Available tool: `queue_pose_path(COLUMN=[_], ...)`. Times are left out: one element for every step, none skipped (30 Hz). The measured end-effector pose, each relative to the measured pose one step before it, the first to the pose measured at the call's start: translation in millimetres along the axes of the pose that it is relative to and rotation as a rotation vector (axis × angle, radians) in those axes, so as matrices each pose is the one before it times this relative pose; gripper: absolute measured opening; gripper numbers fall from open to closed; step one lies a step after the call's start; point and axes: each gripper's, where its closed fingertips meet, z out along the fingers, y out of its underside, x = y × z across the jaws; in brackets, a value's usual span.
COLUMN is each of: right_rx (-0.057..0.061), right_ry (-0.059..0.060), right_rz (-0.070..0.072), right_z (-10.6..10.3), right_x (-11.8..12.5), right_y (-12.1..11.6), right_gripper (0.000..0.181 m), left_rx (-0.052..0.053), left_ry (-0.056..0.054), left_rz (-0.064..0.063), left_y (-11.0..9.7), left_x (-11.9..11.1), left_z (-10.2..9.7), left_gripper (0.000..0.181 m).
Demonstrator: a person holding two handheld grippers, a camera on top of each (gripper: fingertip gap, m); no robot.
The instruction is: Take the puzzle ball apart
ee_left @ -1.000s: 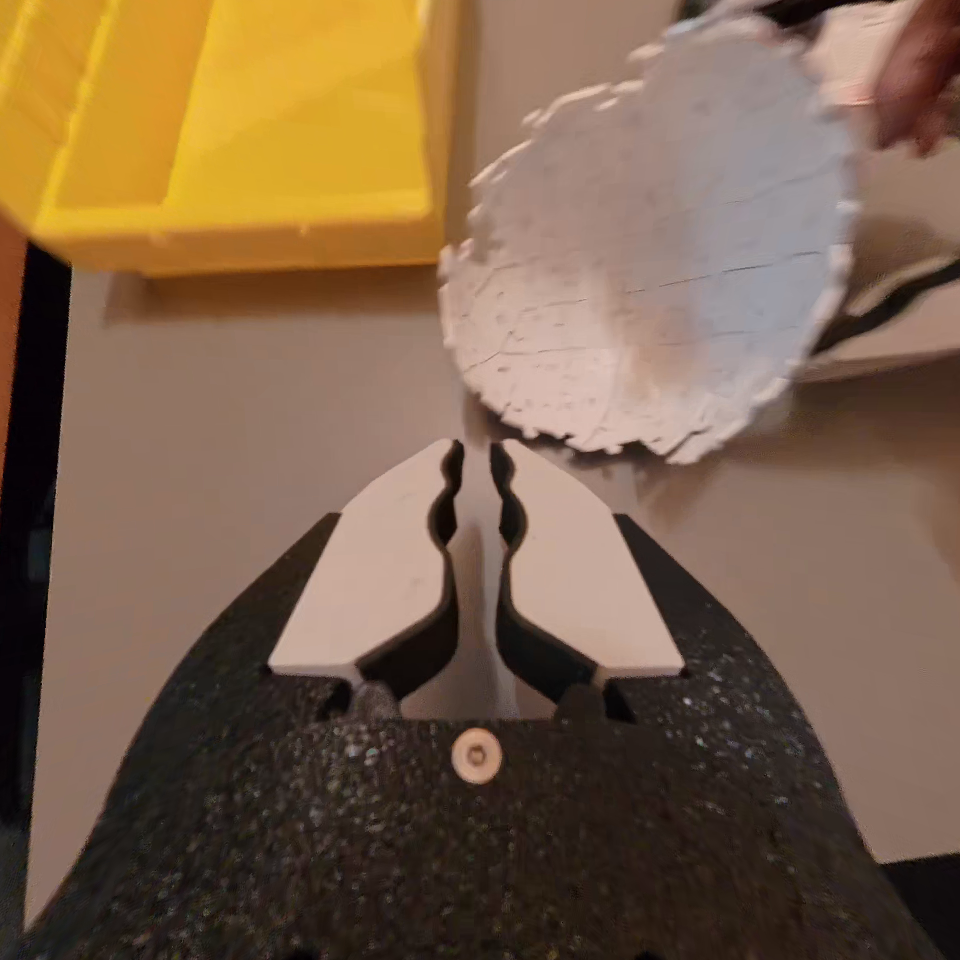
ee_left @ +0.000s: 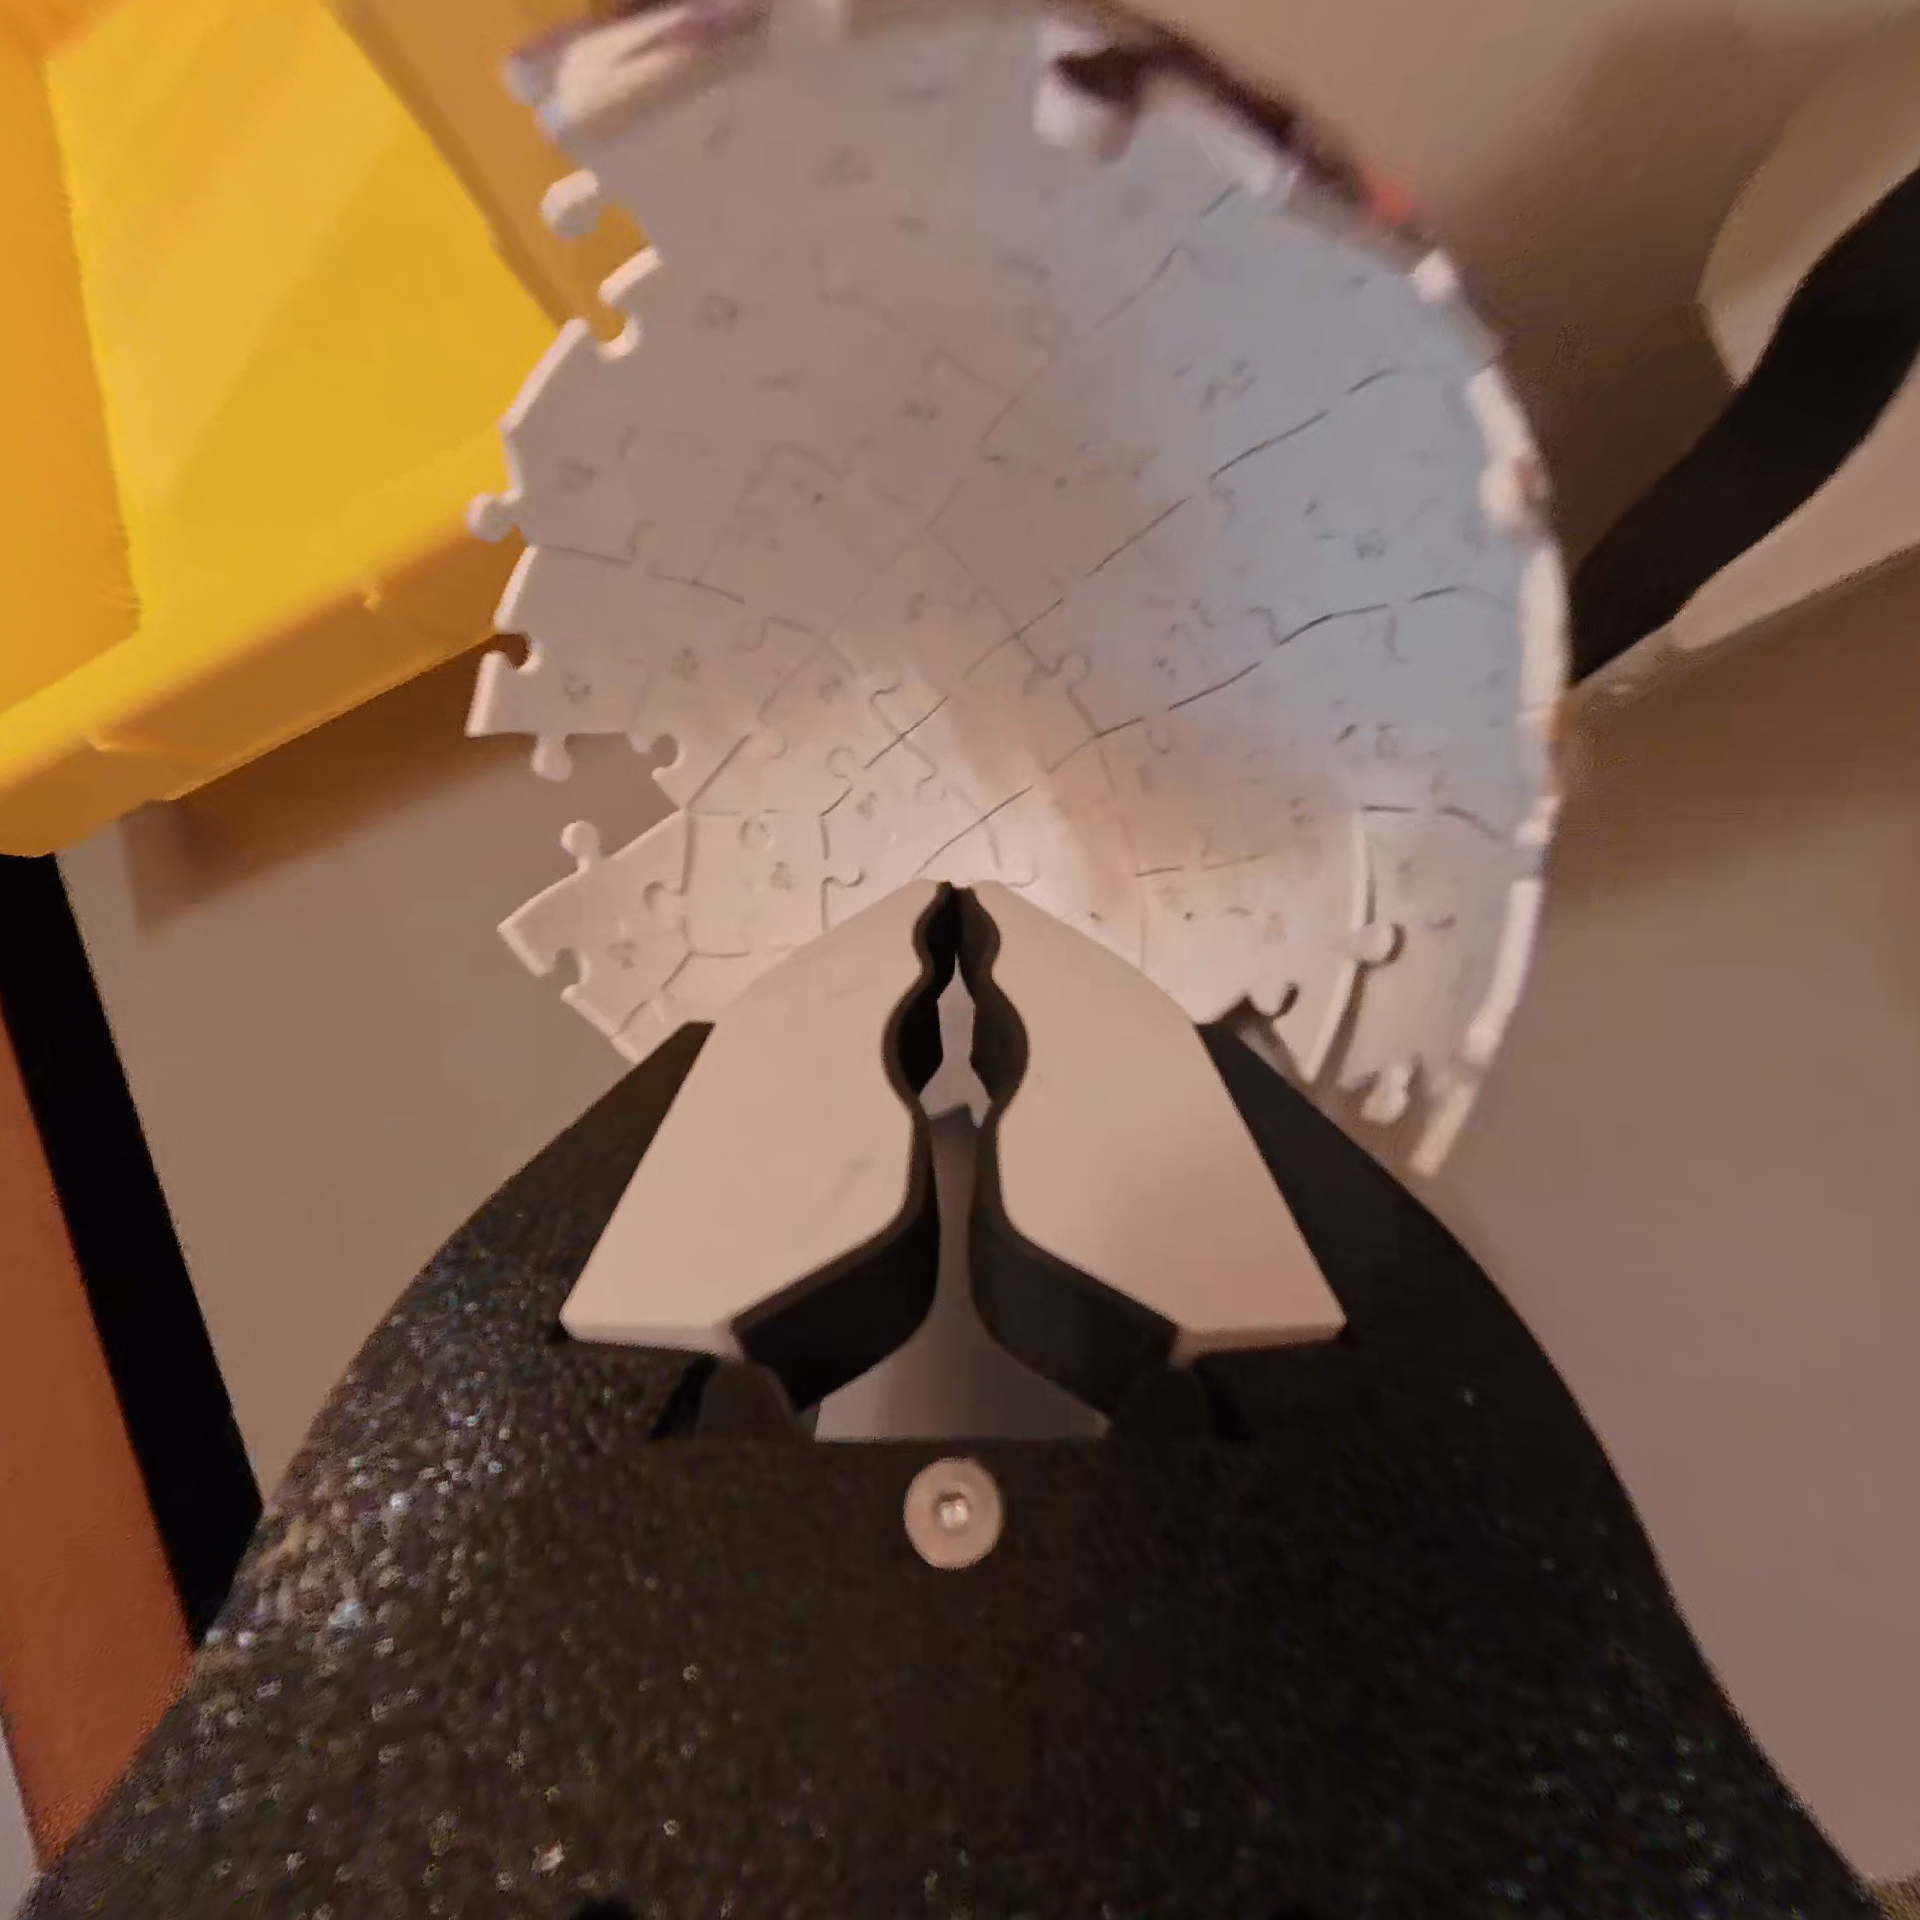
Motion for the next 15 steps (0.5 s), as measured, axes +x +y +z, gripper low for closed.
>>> queue_pose_path(right_rx=[-0.0054, -0.0094, -0.0133, -0.0059, 0.0006, 0.0025, 0.0053, 0.0069, 0.0081, 0.0104, 0.0079, 0.0031, 0.0011, 0.0015, 0.0019], right_ry=[0.0015, 0.0028, 0.0000, 0.0007, 0.0014, 0.0013, 0.0020, 0.0030, 0.0049, 0.0036, 0.0027, 0.0016, 0.0012, 0.0014, 0.0006], right_rz=[-0.0031, -0.0053, -0.0062, -0.0058, 0.0008, 0.0084, 0.0088, 0.0070, 0.0083, 0.0109, 0.0096, 0.0065, 0.0032, 0.0040, 0.0049], right_z=[-0.30, -0.44, -0.35, -0.10, 0.23, 0.44, 0.57, 0.50, 0.23, -0.12, -0.17, -0.22, -0.57, -0.47, -0.46], right_x=[-0.32, 0.01, -0.37, -0.58, -0.64, -0.66, -0.61, -0.54, 0.01, 0.10, 0.10, -0.02, 0.10, 0.13, 0.13], right_y=[0.34, 1.19, 2.07, 1.28, 0.52, 0.35, 0.50, 0.74, 0.41, -0.07, 0.30, 0.97, 1.17, 0.97, 0.92], right_gripper=[0.101, 0.101, 0.101, 0.101, 0.101, 0.101, 0.101, 0.101, 0.101, 0.101, 0.101, 0.101, 0.101, 0.101, 0.101], left_rx=[-0.0140, -0.0131, -0.0103, -0.0104, -0.0098, -0.0070, 0.0080, 0.0321, 0.0517, 0.0626, 0.0639, 0.0628, 0.0561, 0.0382, 0.0132], left_ry=[0.0138, 0.0008, 0.0005, 0.0091, 0.0099, -0.0019, -0.0215, -0.0298, -0.0216, -0.0092, 0.0035, 0.0030, -0.0137, -0.0338, -0.0371], left_rz=[0.0043, 0.0032, 0.0011, -0.0018, -0.0127, -0.0246, -0.0382, -0.0516, -0.0653, -0.0743, -0.0652, -0.0473, -0.0375, -0.0347, -0.0296], left_y=[-0.71, -1.17, -1.87, -1.86, -1.44, -0.89, -1.66, -3.25, -4.72, -5.37, -5.04, -4.08, -2.34, 0.63, 4.43], left_x=[2.84, 0.52, 0.00, 0.79, 0.04, -2.61, -6.25, -8.15, -7.05, -4.70, -1.95, -1.21, -3.49, -7.06, -9.04], left_z=[0.49, -0.03, -0.82, -1.69, -2.87, -4.43, -6.03, -7.12, -7.59, -7.94, -8.66, -9.81, -10.51, -10.21, -8.39], left_gripper=[0.000, 0.000, 0.000, 0.000, 0.000, 0.000, 0.000, 0.000, 0.000, 0.000, 0.000, 0.000, 0.008, 0.016, 0.025])
